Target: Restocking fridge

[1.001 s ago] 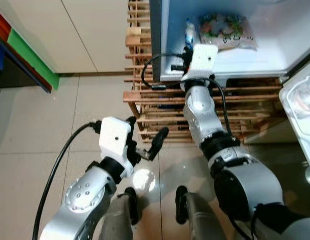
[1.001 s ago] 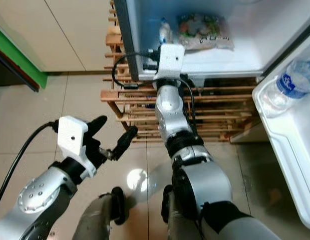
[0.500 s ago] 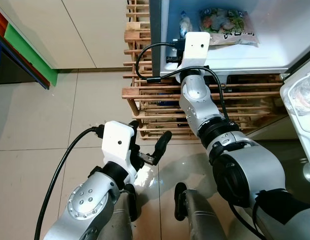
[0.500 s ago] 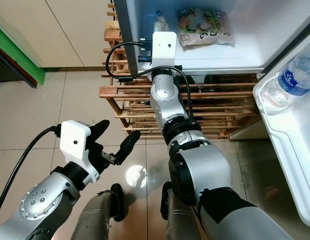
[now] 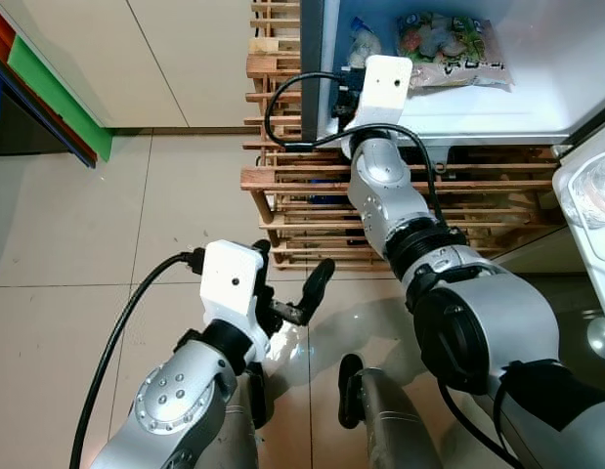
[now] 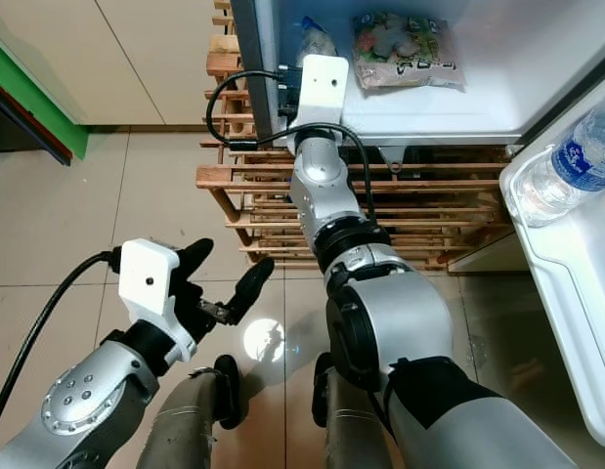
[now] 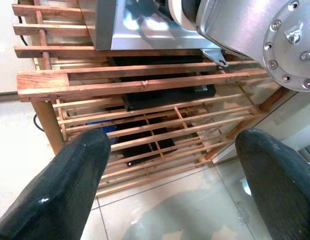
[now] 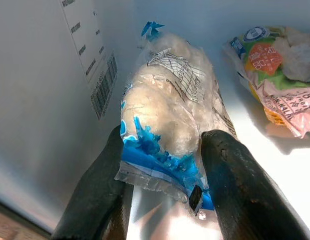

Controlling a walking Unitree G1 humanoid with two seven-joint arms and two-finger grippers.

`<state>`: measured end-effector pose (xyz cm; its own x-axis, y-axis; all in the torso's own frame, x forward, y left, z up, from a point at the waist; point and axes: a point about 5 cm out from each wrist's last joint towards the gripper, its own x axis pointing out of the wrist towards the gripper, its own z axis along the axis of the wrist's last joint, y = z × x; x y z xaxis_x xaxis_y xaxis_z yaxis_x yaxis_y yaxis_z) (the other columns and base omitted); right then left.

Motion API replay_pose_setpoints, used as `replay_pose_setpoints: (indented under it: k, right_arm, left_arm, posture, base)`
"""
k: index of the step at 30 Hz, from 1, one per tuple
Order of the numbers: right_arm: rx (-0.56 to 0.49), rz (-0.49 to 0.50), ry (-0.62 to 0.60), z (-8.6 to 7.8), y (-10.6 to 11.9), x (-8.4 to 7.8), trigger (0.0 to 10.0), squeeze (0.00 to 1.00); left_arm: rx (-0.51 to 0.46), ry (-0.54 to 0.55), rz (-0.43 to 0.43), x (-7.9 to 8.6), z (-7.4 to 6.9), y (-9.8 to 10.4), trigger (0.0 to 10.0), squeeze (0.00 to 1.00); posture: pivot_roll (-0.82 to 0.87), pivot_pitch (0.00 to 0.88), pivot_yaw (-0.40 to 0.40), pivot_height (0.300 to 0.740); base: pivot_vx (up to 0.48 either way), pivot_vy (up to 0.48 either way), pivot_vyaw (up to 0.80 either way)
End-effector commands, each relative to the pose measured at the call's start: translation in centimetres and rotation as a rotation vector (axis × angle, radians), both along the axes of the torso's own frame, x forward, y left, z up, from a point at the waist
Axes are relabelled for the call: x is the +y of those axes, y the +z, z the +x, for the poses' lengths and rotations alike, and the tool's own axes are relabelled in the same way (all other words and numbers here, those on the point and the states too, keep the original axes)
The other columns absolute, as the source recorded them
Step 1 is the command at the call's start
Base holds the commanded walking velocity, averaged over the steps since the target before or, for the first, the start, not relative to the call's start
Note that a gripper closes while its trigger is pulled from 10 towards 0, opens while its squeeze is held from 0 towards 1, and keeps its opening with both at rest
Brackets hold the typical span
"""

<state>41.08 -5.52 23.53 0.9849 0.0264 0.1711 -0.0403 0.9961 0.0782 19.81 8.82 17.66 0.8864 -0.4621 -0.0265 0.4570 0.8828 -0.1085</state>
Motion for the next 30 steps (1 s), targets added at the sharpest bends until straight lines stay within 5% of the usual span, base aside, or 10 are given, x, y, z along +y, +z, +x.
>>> replay_pose_setpoints:
  k: [1,18,19,25,30]
  right_arm:
    - [0.015,-0.013,-0.001,0.1,-0.1,0.0,10.0,1.0]
    - [-0.148,0.041,-0.01,0.1,4.8,0.7,10.0,1.0]
    - [-0.17,0.035,-0.001,0.1,5.3,1.0,10.0,0.0]
    - [-0.267,0.111,-0.005,-0.3,6.9,1.0,10.0,0.0]
    - [-0.317,0.122,0.003,-0.9,5.8,0.7,10.0,0.0]
  left_arm:
    - [0.012,-0.008,0.003,-0.2,-0.4,-0.2,10.0,0.0]
    - [-0.017,0.007,0.001,-0.5,1.1,-0.1,10.0,0.0]
    - [-0.021,0.008,0.002,-0.5,1.2,0.0,10.0,0.0]
    - [-0.04,0.009,0.006,-0.5,1.8,0.1,10.0,0.0]
    - [-0.05,0.027,0.008,-0.3,2.2,0.1,10.0,0.0]
  posture:
    - [0.19,0.43,0.001,0.74]
    - [0.15,0.413,-0.022,0.74]
    - [0.15,0.412,-0.024,0.74]
    - [0.14,0.408,-0.032,0.74]
    - [0.12,0.389,-0.043,0.74]
  base:
    - [0.0,0.0,0.0]
    - [0.0,0.0,0.0]
    - [0.0,0.0,0.0]
    - [0.0,0.0,0.0]
    - [0.0,0.0,0.0]
